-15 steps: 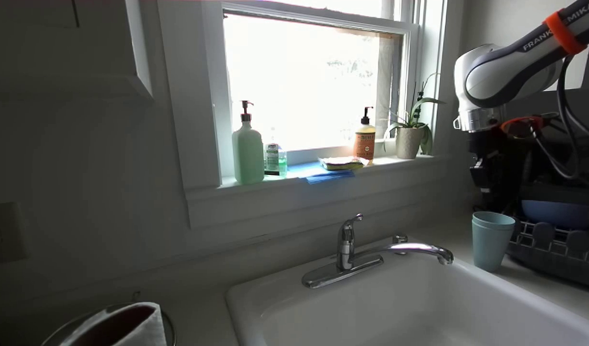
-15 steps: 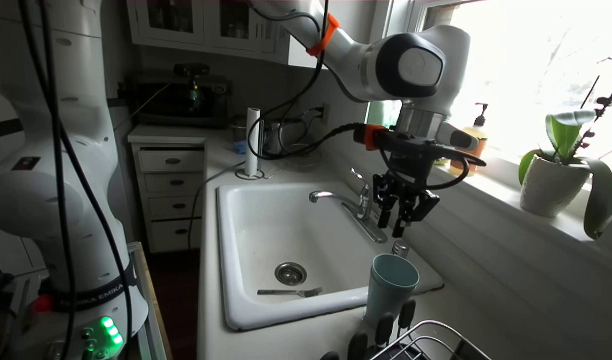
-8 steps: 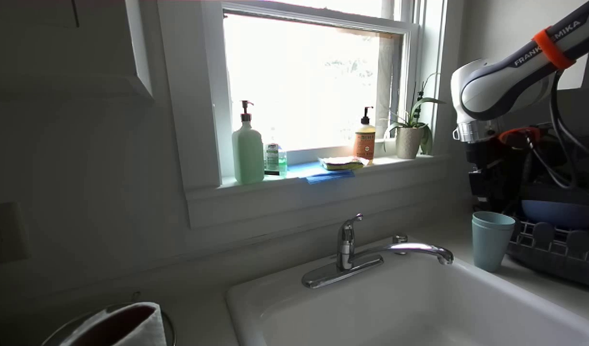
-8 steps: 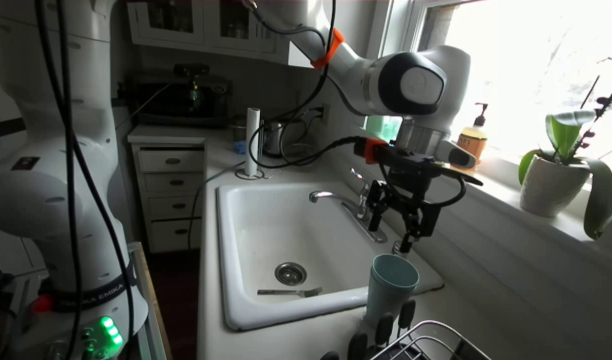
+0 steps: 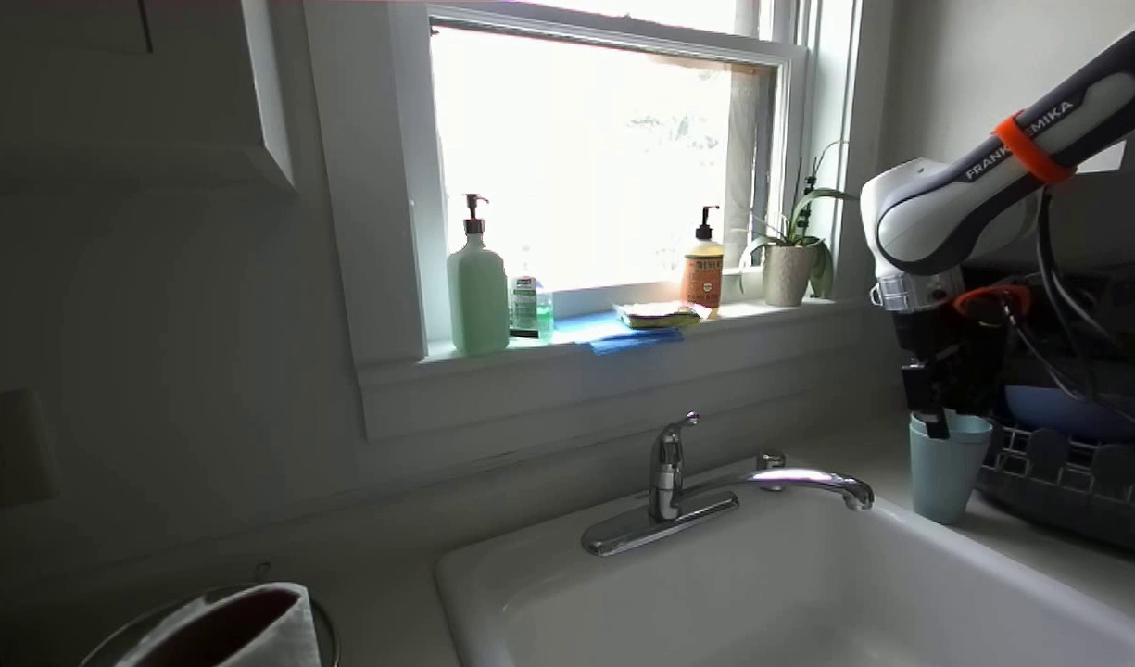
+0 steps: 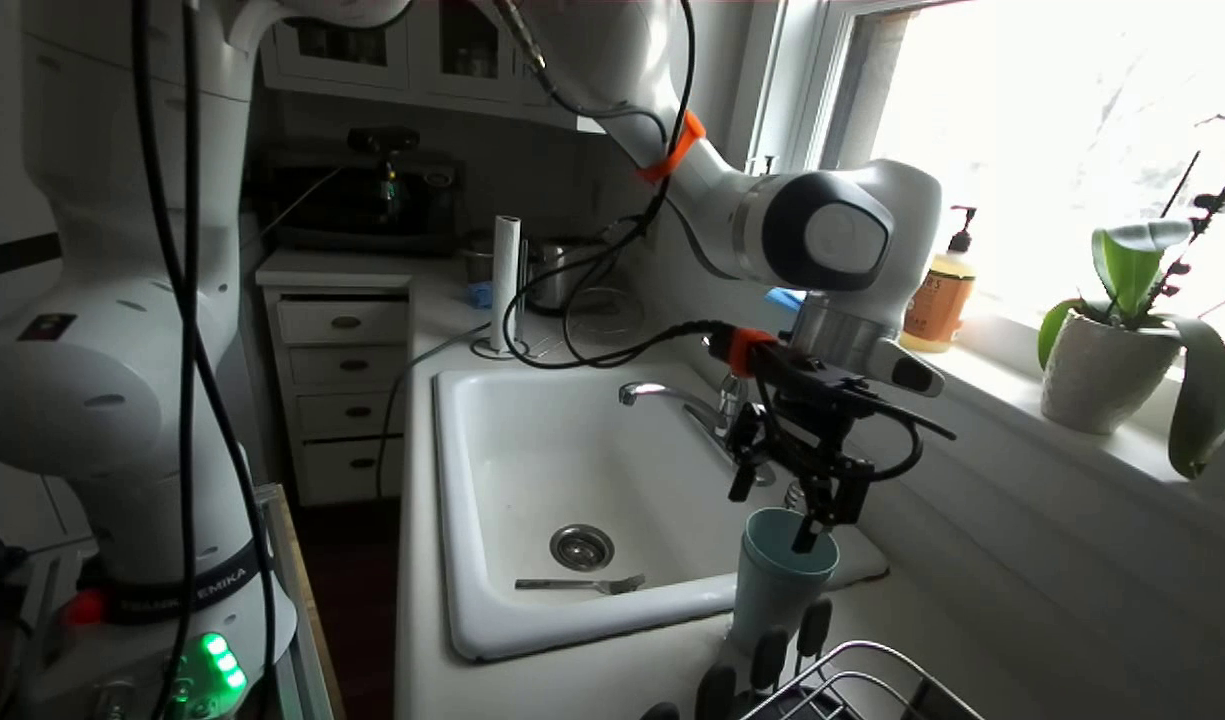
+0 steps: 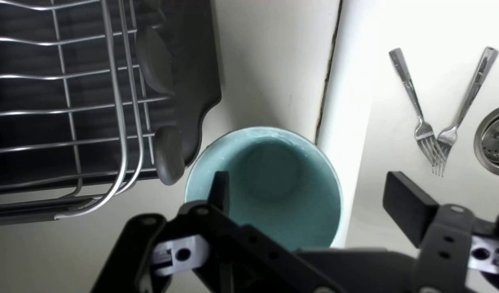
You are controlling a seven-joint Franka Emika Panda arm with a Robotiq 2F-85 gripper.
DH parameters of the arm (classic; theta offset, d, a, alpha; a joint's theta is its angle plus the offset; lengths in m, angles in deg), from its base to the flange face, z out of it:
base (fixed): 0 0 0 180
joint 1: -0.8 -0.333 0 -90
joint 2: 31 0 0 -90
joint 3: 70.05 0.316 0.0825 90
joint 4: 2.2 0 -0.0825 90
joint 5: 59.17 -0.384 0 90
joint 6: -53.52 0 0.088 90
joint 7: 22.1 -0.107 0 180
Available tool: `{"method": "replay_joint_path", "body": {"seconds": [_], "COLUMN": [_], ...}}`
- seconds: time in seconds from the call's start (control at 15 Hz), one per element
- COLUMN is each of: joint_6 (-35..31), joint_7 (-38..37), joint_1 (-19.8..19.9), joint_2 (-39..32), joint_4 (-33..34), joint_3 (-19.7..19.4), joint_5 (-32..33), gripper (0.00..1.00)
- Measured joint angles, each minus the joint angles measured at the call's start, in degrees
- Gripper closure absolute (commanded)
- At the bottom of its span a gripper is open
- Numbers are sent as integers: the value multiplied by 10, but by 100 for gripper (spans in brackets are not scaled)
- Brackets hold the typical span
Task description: Rearrange the cups and move it to the left of the sink
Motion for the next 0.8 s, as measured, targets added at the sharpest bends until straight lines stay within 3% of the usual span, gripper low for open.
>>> {"method": "replay_joint_path", "body": {"seconds": [0.13,0.47,0.67,0.8], "joint_6": [-9,-22,-22,-22], "joint_7": [0,0,0,0], "joint_1": [1,1,1,0], "joint_2": [-9,-21,-23,-23], "joint_4": [0,1,1,1], "joint_3": [0,1,3,4], "joint_5": [0,-1,-1,-1], "gripper": [46,81,99,100]}}
